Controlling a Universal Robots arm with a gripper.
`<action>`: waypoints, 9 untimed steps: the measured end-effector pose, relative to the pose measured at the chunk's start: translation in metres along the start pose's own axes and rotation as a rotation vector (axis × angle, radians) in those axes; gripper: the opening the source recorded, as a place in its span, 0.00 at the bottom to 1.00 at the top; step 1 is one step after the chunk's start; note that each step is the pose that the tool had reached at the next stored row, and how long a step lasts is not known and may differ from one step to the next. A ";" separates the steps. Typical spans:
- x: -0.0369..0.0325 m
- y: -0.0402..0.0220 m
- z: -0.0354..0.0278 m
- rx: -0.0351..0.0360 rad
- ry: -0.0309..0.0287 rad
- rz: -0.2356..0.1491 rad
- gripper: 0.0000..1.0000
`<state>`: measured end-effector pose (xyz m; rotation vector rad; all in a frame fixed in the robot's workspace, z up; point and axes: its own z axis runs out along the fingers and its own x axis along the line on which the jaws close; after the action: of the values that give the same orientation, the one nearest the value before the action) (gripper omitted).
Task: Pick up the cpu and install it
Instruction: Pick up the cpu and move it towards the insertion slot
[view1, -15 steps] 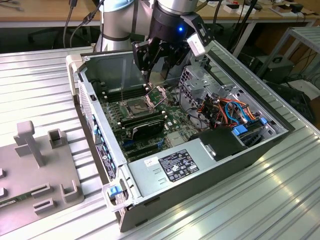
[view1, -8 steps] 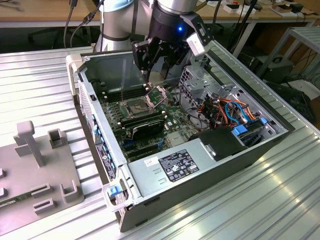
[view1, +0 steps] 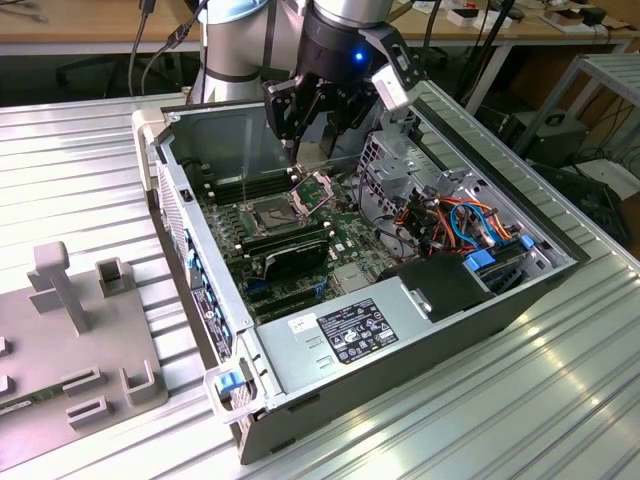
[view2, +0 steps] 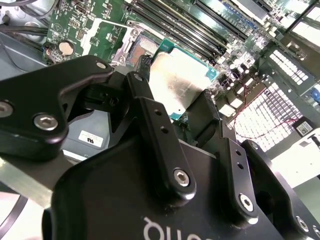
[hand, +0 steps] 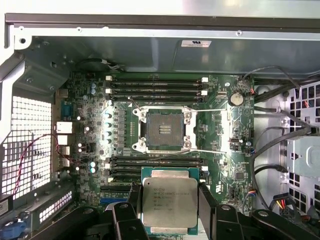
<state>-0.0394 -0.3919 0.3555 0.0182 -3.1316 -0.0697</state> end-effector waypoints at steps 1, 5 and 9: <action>0.0000 0.0000 0.0000 0.0001 0.0000 0.000 0.55; 0.0000 0.0004 0.0002 0.0000 0.0000 0.000 0.55; 0.0000 0.0005 0.0007 0.0001 0.0000 0.000 0.55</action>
<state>-0.0394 -0.3913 0.3549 0.0180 -3.1316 -0.0696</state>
